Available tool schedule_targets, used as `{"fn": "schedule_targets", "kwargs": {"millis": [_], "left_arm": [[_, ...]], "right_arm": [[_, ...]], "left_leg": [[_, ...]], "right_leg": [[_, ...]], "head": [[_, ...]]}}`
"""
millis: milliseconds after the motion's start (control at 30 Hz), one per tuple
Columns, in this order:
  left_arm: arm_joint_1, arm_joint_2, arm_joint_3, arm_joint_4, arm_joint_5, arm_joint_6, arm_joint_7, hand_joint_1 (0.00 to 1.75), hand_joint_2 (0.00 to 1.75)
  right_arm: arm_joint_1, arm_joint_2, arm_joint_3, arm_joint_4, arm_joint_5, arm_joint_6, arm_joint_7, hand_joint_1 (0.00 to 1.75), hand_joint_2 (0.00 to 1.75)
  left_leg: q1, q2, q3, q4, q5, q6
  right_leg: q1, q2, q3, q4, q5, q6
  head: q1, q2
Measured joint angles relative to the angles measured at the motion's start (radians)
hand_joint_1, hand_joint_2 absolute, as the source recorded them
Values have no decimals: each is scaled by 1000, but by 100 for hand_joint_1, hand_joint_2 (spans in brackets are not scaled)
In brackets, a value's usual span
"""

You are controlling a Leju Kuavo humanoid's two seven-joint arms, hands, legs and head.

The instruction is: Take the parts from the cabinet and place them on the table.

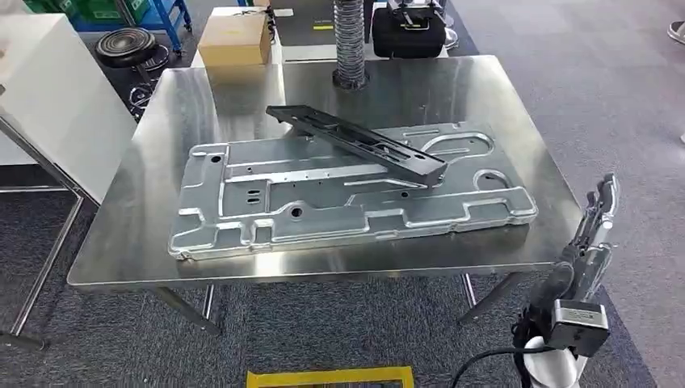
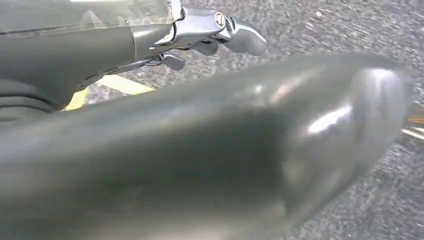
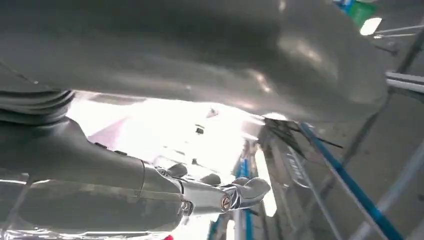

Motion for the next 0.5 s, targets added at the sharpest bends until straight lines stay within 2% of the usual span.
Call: {"fn": "schedule_targets", "kwargs": {"millis": [33,67,100,133,167,200,233,300,333,367,400,467,500], "left_arm": [[1,0,0,0,-2,0,0,0,0],[0,0,0,0,-3,0,1,0,0],[0,0,0,0,-7,0,1,0,0],[-1,-1,0,0,-9,-1,1,0,0],[-4,-1,0,0,-10,-1,1,0,0],[-8,0,0,-1,-11,-2,1,0,0],[-9,-1,0,-1,-15,-2,2,0,0],[-7,-2,0,-1,-22,-2,3,0,0],[-5,-3,0,-1,-25,-2,3,0,0],[-8,-6,0,-1,-27,-2,4,0,0],[-9,-6,0,-1,-29,-2,5,0,0],[-9,-7,0,-1,-34,-2,5,0,0],[-8,-9,0,-1,-37,-2,5,0,0]], "right_arm": [[7,4,-9,11,-7,13,5,0,0],[14,7,-18,23,-8,26,9,0,0],[19,10,-26,35,-2,30,16,0,0],[23,13,-34,53,3,35,20,0,0],[27,19,-43,73,3,37,21,0,0],[31,26,-55,95,3,37,21,0,0],[34,27,-64,119,3,37,20,0,0],[36,37,-84,186,19,31,21,0,0],[38,41,-95,217,25,28,21,0,0],[42,44,-108,254,31,26,21,0,0],[43,46,-120,283,36,24,20,0,0],[34,50,-151,379,56,15,14,0,0],[28,53,-169,452,72,11,12,0,0]], "left_leg": [[0,0,7,31,13,0],[0,0,36,20,53,2],[-1,0,81,-26,91,6],[-2,0,146,-107,115,13],[-6,-1,218,-201,104,24],[-10,0,278,-304,58,30],[-11,1,277,-306,58,26],[-18,0,264,-310,71,38],[-14,1,260,-319,88,46],[-8,12,248,-328,108,53],[-7,9,231,-331,122,62],[-7,10,197,-330,150,63],[-7,10,178,-328,164,61]], "right_leg": [[2,0,-17,2,11,0],[3,0,-36,6,23,2],[5,0,-52,10,32,3],[7,1,-67,16,40,5],[7,1,-76,21,49,7],[12,0,-83,25,56,13],[10,-2,-81,22,65,19],[2,-5,-81,15,86,31],[6,-4,-83,6,98,38],[0,1,-93,20,71,43],[-1,3,-110,59,9,47],[-7,4,-151,207,-114,58],[-11,4,-163,282,-145,64]], "head": [[0,0],[0,0],[0,0],[0,0],[0,0],[1,0],[2,0],[-8,0],[-5,0],[-8,0],[-2,0],[2,0],[3,0]]}}
